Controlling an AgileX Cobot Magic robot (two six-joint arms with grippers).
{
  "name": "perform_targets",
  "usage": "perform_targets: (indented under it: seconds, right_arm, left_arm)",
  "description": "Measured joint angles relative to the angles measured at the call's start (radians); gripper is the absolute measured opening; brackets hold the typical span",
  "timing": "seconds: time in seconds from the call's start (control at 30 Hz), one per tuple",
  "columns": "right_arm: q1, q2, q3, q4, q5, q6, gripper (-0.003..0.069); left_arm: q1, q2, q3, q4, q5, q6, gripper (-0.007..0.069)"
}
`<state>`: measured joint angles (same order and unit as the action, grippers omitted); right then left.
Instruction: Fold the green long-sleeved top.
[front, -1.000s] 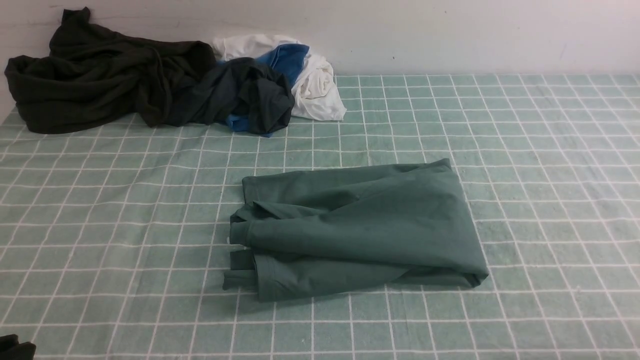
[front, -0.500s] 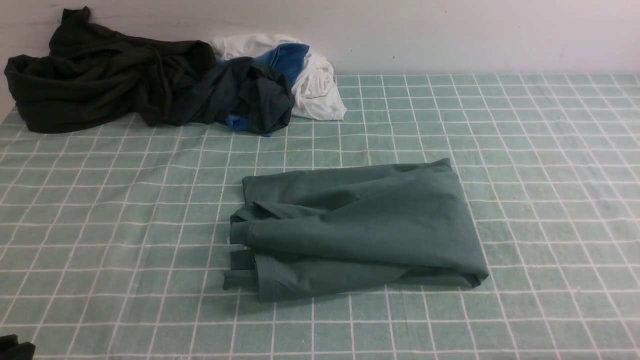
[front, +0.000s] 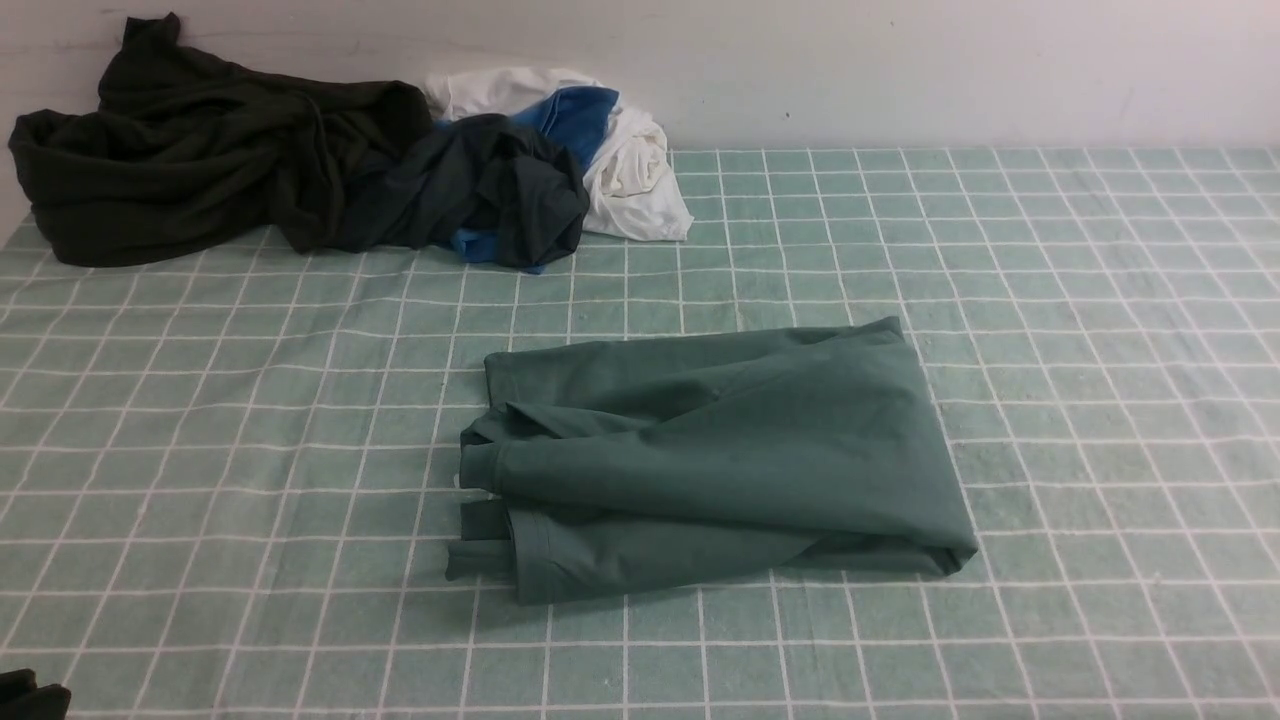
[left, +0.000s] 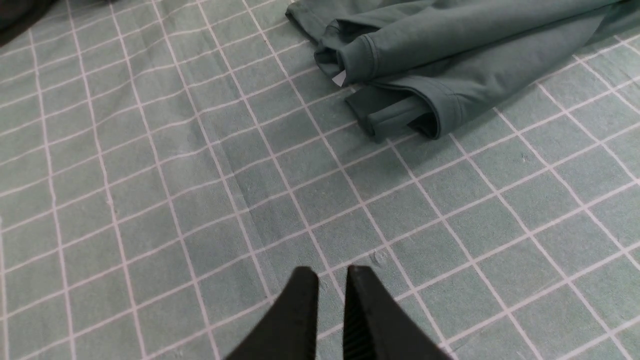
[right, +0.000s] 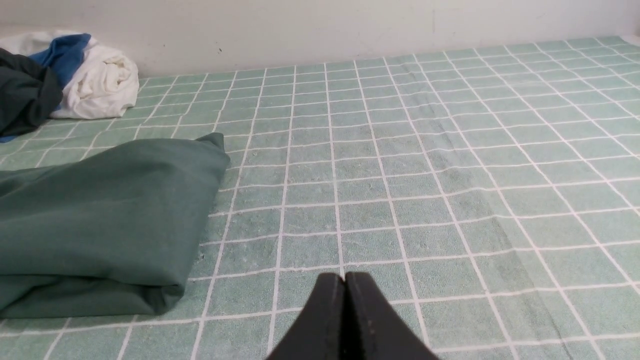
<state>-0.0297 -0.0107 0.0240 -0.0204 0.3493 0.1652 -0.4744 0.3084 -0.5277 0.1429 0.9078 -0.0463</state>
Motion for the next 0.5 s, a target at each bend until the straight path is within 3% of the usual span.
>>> perform_targets:
  seconds: [0.5]
  right_arm:
    - [0.000, 0.000, 0.000, 0.000, 0.001, 0.000, -0.0014]
  left_arm:
    - [0.010, -0.002, 0.010, 0.030, -0.038, 0.000, 0.0072]
